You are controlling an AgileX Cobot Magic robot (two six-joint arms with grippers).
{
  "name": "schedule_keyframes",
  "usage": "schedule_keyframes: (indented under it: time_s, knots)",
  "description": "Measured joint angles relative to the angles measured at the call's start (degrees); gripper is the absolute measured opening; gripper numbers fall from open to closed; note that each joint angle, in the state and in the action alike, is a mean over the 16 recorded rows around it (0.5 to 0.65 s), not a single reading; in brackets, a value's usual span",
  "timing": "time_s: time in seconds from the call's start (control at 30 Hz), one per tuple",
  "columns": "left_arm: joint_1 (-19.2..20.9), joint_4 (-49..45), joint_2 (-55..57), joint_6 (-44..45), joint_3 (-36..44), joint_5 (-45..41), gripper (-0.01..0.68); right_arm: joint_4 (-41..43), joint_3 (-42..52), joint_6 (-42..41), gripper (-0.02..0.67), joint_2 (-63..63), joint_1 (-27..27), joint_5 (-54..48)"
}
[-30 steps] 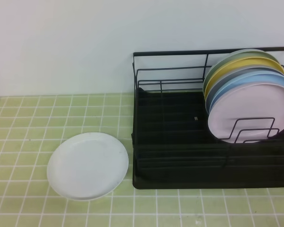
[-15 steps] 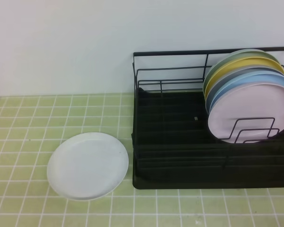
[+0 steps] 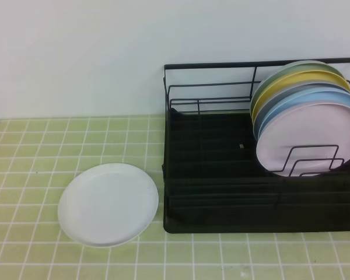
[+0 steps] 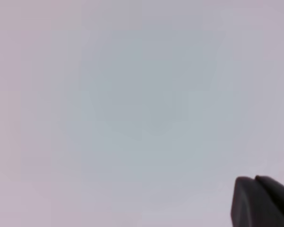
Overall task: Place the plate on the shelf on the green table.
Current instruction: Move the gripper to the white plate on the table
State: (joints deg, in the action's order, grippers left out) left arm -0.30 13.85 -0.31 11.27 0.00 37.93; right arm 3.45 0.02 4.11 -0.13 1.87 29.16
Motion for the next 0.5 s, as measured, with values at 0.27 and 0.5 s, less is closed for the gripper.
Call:
schedule_keyframes:
  time_s: [0.27,0.5]
  knots:
    - [0.0,-0.04,0.09,-3.44,0.0,-6.35,-0.002,-0.29,-0.02,-0.01,-0.001,0.0,0.0,11.84]
    - [-0.01,-1.66,0.17,-4.52,-0.03,-9.06,-0.002,-1.18,-0.02,-0.04,-0.001,0.0,0.0,13.63]
